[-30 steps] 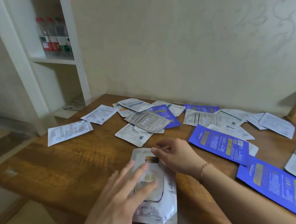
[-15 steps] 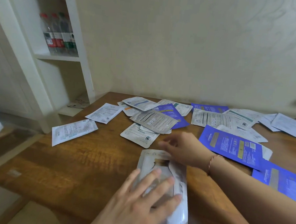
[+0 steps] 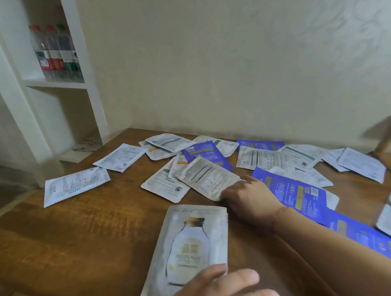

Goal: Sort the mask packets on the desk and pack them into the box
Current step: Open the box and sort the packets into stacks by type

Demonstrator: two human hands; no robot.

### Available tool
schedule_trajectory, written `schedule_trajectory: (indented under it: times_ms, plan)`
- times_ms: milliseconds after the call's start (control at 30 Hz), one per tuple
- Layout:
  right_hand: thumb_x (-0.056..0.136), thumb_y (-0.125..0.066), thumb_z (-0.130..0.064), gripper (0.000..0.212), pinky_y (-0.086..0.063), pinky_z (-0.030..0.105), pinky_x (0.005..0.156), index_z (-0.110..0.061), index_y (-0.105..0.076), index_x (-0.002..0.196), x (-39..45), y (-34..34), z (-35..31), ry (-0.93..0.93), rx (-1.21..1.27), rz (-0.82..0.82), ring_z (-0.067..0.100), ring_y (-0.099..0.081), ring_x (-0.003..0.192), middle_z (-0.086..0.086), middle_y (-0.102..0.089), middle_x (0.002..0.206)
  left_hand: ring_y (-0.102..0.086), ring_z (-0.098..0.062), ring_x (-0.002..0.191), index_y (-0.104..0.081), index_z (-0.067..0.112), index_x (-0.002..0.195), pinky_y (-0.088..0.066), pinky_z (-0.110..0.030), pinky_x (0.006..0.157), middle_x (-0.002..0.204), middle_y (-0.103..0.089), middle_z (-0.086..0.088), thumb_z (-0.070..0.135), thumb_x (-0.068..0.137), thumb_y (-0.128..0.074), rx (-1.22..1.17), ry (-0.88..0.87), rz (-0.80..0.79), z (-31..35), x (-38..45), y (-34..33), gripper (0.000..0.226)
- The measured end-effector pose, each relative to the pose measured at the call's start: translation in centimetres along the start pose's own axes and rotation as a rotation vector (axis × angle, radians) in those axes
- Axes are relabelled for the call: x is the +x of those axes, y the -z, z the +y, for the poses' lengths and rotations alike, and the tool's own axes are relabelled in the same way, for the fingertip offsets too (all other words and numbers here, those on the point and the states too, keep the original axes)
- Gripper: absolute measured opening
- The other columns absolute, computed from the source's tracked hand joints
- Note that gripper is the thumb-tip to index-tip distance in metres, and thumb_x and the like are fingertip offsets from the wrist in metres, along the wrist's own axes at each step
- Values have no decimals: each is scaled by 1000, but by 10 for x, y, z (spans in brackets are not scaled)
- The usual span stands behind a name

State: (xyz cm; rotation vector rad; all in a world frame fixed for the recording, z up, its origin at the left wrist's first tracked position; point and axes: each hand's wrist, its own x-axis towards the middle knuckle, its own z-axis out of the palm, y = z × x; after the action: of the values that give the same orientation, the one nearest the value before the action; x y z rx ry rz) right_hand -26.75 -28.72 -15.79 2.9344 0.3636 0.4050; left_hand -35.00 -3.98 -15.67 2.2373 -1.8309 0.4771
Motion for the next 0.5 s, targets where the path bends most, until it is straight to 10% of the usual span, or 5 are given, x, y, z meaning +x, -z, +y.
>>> schedule_trajectory:
  times_ms: [100, 300, 500]
  plan:
    - [87, -41, -23, 29, -52, 43, 91, -27, -70, 86, -68, 11, 6, -16, -7, 100, 17, -67, 77, -9, -71, 80, 0, -4, 148, -15, 13, 150, -24, 0, 100, 161, -8, 1, 31, 105, -9, 49, 67, -61, 29, 14, -9, 49]
    - [87, -57, -20, 9, -48, 40, 90, -23, -65, 85, -206, 47, -24, 44, -47, 199, 18, -66, 78, -5, -67, 84, -39, -12, 140, -45, 29, 142, -41, -33, 108, 147, -48, 7, 27, 100, -46, -127, -10, 239, 76, 38, -42, 42]
    - [101, -42, -26, 22, -45, 32, 93, -30, -63, 98, -313, 62, -56, -1, 24, 285, 2, -66, 94, -16, -68, 100, -42, -23, 139, -39, 21, 148, -26, -46, 104, 154, -41, 0, 63, 71, -41, 48, -15, -250, 77, 46, -63, 87]
